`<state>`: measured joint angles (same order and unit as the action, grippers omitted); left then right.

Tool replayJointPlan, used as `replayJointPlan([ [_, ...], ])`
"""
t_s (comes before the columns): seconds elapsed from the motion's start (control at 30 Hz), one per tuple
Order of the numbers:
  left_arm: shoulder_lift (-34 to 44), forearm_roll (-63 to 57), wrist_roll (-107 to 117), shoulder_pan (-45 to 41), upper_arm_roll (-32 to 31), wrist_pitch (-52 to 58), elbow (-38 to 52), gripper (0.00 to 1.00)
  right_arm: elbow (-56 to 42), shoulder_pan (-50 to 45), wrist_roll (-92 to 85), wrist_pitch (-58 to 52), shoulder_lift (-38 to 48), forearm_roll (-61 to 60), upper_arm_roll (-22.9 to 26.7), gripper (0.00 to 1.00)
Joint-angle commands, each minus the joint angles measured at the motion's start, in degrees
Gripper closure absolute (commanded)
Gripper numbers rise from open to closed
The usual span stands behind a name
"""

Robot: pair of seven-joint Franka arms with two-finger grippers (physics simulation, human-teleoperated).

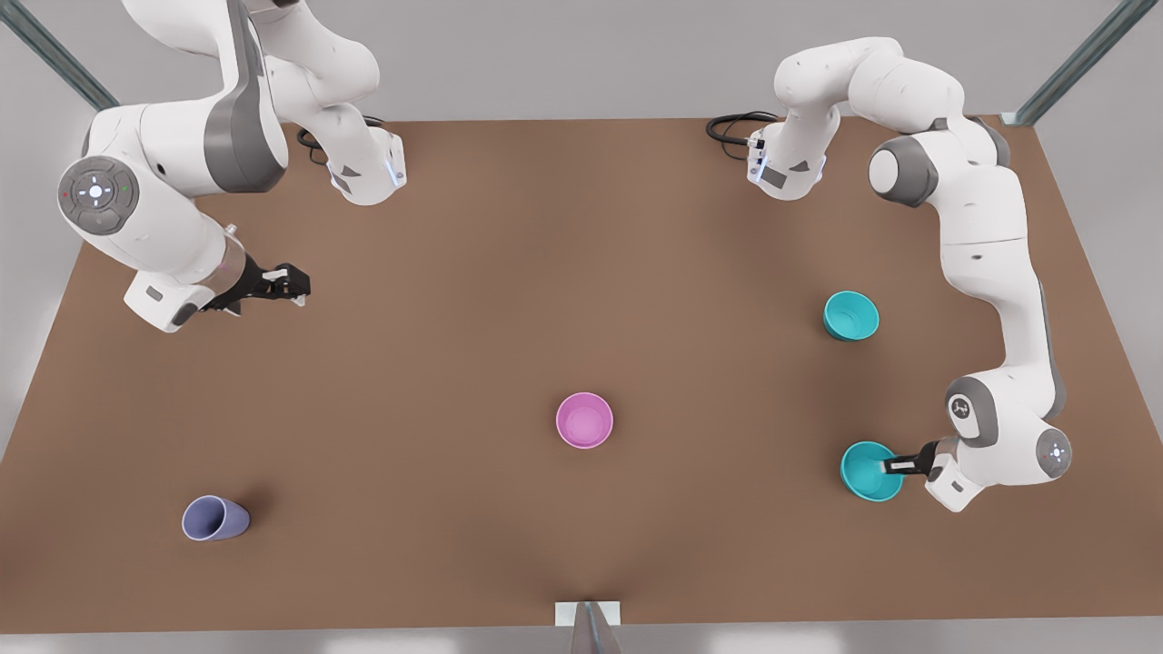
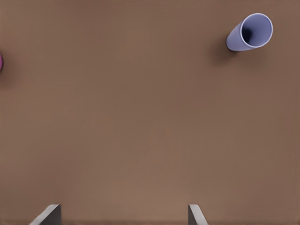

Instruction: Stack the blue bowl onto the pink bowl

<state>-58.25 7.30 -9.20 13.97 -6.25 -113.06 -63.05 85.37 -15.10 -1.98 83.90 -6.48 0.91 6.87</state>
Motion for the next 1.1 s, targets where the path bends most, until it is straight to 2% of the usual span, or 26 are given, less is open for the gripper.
replayJointPlan([
  [0.0, 0.2, 3.4, -1.4, -0.2, 0.0, -0.1, 0.0, 0.79, 0.0, 0.0, -2.8, 0.0, 0.0, 0.0, 0.1, 0.00],
  [0.07, 0.5, 4.8, 0.7, -0.4, 0.0, 0.2, 0.0, 0.79, 0.0, 0.0, -2.8, 0.0, -0.1, 0.0, 0.3, 0.00],
  [0.13, 5.4, 4.7, 10.0, -3.4, 0.0, 6.5, 0.0, 0.79, 0.0, 0.0, -2.8, -0.1, -0.1, -0.1, 0.3, 0.00],
  [0.2, 6.8, 4.7, 24.9, -9.3, -0.4, 12.4, 1.0, 0.79, 0.2, 0.1, -2.8, -0.1, -0.1, -0.1, 0.3, 0.00],
  [0.27, 6.8, 4.3, 36.3, -16.9, -1.3, 12.5, 1.5, 0.79, 0.3, 0.1, -2.8, -0.1, -0.1, -0.2, 0.4, 0.00],
  [0.33, 6.6, 4.1, 50.8, -31.5, 0.6, 12.1, 6.5, 0.79, 0.3, 0.0, -2.8, -0.1, -0.1, -0.2, 0.4, 0.00],
  [0.4, 6.2, 4.4, 60.1, -36.6, 0.4, 6.3, 6.9, 0.79, 0.5, 0.0, -2.8, -0.1, -0.1, -0.2, 0.4, 0.00],
  [0.5, 4.6, 4.7, 64.3, -39.1, 0.4, 0.3, 6.9, 0.79, 0.7, 0.0, -2.8, -0.1, -0.1, -0.2, 0.4, 0.00],
  [0.63, 2.4, 4.7, 64.3, -40.8, 0.3, -1.9, 6.8, 0.79, 0.8, 0.0, -2.8, -0.1, -0.1, -0.4, 0.4, 0.00],
  [1.07, 0.3, 7.9, 65.1, -42.0, 0.3, -1.6, 6.5, 0.79, 0.9, 0.0, -2.8, -0.1, -0.2, -0.4, 0.5, 0.00],
])
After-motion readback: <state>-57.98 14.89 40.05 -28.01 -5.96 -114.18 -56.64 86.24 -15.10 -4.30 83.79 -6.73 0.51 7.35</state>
